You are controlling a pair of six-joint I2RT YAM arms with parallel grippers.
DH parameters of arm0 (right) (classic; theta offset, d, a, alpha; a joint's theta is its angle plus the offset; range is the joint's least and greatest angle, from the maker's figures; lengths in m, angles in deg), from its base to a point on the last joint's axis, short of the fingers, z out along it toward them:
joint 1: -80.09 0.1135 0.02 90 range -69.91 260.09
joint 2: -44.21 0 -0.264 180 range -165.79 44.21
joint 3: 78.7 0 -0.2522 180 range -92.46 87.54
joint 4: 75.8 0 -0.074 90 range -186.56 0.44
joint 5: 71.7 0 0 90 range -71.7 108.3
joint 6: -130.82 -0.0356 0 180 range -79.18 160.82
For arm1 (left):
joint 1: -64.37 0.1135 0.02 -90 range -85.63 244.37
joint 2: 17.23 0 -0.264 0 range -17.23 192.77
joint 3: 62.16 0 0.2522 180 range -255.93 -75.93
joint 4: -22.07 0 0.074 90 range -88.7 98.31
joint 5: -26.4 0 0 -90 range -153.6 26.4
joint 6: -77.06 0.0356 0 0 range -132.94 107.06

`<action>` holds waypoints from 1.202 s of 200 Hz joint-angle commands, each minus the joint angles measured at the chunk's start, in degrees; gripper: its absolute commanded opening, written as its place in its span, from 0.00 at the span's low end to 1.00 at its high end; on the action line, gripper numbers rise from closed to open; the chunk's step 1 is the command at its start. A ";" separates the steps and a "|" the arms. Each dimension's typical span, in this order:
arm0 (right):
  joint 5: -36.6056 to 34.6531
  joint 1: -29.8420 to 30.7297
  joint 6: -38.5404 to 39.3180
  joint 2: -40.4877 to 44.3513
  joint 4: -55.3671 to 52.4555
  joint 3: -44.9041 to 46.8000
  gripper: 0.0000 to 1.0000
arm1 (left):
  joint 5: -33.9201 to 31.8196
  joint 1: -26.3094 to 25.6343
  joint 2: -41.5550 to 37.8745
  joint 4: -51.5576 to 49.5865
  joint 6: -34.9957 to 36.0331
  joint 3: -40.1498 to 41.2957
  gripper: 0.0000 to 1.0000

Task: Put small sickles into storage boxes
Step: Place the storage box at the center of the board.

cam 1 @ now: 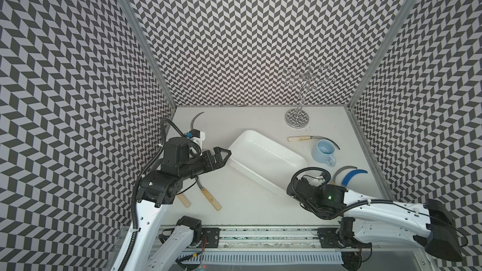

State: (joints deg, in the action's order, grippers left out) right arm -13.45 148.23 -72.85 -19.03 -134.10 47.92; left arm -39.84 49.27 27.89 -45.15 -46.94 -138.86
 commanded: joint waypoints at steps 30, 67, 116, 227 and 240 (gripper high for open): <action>-2.10 5.99 -21.55 -10.31 -6.34 -8.75 0.00 | 0.01 -2.37 -2.05 -1.44 1.39 -0.79 1.00; -0.56 7.57 -27.49 -16.46 -11.57 -13.79 0.00 | -1.50 -4.05 -1.89 -1.73 2.31 -2.05 1.00; -5.20 8.26 -33.40 -16.03 -13.92 -12.61 0.00 | -2.80 -5.47 -1.49 -1.61 2.80 -2.72 1.00; -3.32 8.28 -31.27 -9.67 3.84 2.14 0.42 | -3.61 -5.54 -1.37 -1.86 1.49 -1.38 1.00; -3.59 8.25 -29.99 -8.81 5.20 2.66 0.56 | -3.70 -5.51 -1.80 -1.84 1.06 -0.56 1.00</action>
State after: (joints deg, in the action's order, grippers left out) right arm -16.79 156.20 -77.64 -30.09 -135.15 49.28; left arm -42.57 44.07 26.91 -46.50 -45.17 -139.85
